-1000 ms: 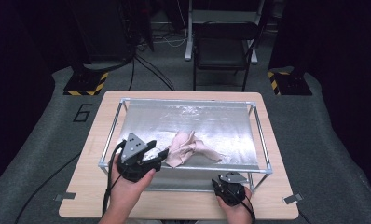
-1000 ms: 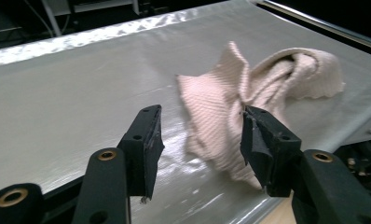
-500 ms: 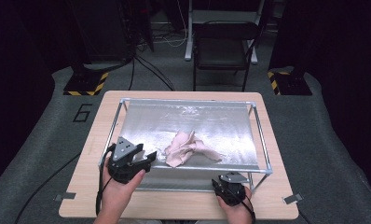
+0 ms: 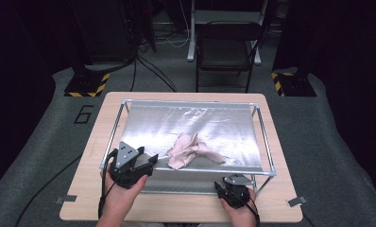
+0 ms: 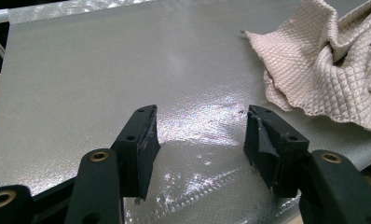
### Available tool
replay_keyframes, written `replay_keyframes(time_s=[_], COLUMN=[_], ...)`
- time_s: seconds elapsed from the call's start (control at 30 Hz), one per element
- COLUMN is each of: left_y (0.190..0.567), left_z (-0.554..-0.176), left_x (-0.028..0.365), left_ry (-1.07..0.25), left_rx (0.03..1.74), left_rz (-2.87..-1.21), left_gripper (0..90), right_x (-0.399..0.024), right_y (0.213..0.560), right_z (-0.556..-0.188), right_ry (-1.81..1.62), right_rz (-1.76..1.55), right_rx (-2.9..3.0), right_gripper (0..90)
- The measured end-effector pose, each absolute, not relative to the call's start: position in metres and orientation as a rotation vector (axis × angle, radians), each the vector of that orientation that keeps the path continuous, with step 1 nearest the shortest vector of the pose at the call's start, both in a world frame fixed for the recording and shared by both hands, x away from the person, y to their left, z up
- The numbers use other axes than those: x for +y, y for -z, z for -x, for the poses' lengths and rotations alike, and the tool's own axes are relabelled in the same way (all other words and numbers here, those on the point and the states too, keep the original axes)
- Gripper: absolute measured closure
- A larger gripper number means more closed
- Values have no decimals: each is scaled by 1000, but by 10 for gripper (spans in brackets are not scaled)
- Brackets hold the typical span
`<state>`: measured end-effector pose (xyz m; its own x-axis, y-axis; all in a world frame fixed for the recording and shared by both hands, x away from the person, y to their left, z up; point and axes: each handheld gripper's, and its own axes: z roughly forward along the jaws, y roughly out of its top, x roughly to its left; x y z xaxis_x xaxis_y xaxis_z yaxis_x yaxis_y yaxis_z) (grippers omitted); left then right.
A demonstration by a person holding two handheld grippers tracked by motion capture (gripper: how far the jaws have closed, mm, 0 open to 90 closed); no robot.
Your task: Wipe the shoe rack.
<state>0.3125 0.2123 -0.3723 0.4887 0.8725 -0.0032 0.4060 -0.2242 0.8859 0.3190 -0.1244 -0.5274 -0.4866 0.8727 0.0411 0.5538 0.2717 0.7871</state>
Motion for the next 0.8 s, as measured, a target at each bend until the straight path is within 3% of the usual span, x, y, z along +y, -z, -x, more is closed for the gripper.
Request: replay_keyframes(time_s=[0.07, 0.8], left_y=[373, 374], left_z=[-312, -311], left_x=[212, 213], left_ry=[-644, -634], left_rx=[1078, 1078], left_rz=[-1819, -1811], left_gripper=[442, 446], right_x=[-121, -108], right_y=[527, 517], right_z=[-315, -310], right_ry=[-1113, -1339], right_rz=[-1362, -697], right_rx=[2147, 2472], right_gripper=[577, 579])
